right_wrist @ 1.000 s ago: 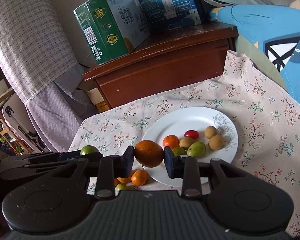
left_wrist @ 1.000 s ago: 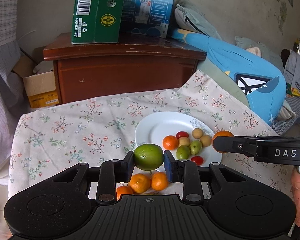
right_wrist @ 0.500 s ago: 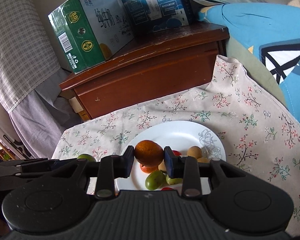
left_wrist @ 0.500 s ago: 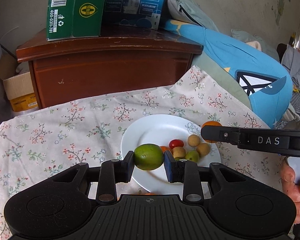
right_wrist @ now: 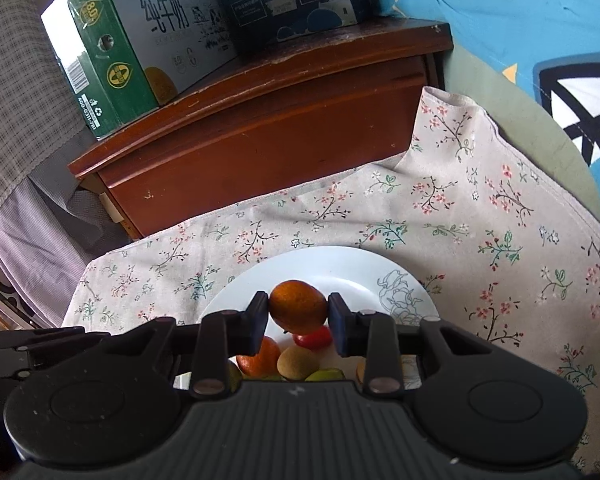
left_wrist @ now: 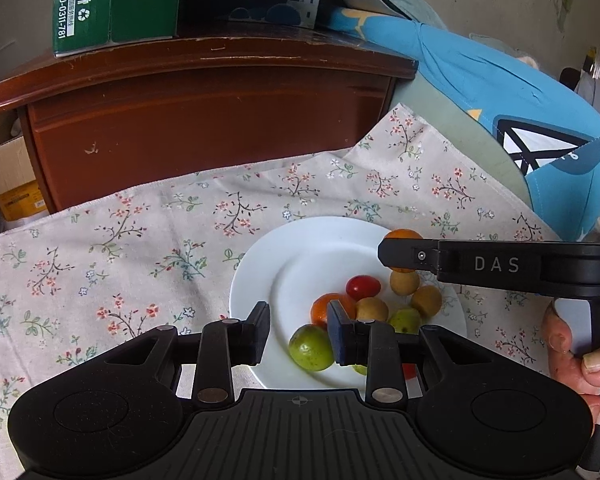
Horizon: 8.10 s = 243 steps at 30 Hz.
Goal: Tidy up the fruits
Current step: 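Carry the tangerine with right gripper while left gripper carries the lime over the plate, then open right gripper onto the plate while left gripper releases the lime there, then withdraw both grippers from the plate toward the remaining fruits, then grasp a tangerine with left gripper while right gripper grasps the green fruit, then carry the tangerine with left gripper while right gripper carries the green fruit over the plate, then open left gripper over the plate while right gripper releases the green fruit, then withdraw both grippers from the plate toward the last two tangerines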
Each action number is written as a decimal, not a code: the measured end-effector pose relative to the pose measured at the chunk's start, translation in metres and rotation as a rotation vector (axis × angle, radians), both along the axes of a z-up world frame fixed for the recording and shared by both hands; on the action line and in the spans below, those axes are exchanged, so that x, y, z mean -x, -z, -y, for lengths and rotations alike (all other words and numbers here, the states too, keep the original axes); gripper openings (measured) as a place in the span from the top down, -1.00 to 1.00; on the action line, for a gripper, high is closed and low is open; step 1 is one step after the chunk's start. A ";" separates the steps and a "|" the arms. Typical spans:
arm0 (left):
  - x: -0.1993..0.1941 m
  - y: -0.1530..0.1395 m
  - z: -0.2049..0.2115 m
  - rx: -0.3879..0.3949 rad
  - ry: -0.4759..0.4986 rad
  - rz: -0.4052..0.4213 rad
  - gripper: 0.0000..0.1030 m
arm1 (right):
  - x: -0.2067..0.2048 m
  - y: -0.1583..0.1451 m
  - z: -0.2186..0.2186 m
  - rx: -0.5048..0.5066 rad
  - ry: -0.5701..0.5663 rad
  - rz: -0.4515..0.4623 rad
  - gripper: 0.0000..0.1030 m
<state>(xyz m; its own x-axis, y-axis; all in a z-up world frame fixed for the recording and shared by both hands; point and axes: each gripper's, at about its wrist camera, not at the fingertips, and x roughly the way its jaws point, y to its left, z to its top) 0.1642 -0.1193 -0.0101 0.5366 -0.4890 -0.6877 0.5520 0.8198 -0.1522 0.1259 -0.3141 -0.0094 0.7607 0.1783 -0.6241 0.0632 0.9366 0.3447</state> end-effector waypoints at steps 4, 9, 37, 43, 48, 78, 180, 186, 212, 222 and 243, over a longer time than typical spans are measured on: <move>-0.004 -0.001 -0.004 0.023 -0.021 -0.017 0.44 | -0.007 0.007 0.001 -0.005 0.009 -0.016 0.37; -0.009 -0.002 -0.012 0.039 -0.067 -0.032 0.42 | -0.012 0.013 0.001 -0.017 0.020 -0.022 0.32; 0.010 -0.035 -0.073 0.074 -0.235 0.020 -0.61 | 0.034 -0.009 -0.031 -0.041 -0.075 0.001 0.15; 0.022 -0.028 -0.078 0.030 -0.238 0.006 -0.61 | 0.052 -0.006 -0.046 -0.042 -0.109 -0.006 0.15; 0.026 -0.022 -0.085 0.006 -0.251 -0.025 -0.61 | 0.063 -0.001 -0.060 -0.049 -0.149 -0.027 0.15; 0.035 0.018 -0.110 -0.077 -0.176 -0.104 -0.56 | 0.070 0.039 -0.129 0.105 -0.368 -0.066 0.49; -0.033 0.016 0.008 0.027 -0.046 -0.013 0.48 | 0.054 0.018 0.015 -0.113 0.227 -0.151 0.49; -0.034 0.019 0.014 0.039 -0.043 -0.015 0.44 | 0.048 0.022 0.017 -0.134 0.234 -0.141 0.43; 0.015 -0.051 -0.042 0.011 -0.126 0.114 -0.52 | 0.055 -0.007 -0.006 -0.147 0.068 0.007 0.40; 0.031 -0.042 -0.068 -0.033 -0.170 0.080 -0.52 | 0.060 0.001 -0.038 -0.097 -0.071 -0.020 0.34; 0.048 -0.007 -0.109 -0.053 -0.297 -0.047 -0.52 | 0.063 0.026 -0.099 0.125 -0.297 -0.028 0.34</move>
<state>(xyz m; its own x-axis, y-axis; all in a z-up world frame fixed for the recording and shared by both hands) 0.1159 -0.0102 -0.0030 0.6176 -0.2781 -0.7357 0.2807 0.9517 -0.1242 0.0629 -0.2154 -0.0355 0.6692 0.3104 -0.6752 -0.2111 0.9506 0.2278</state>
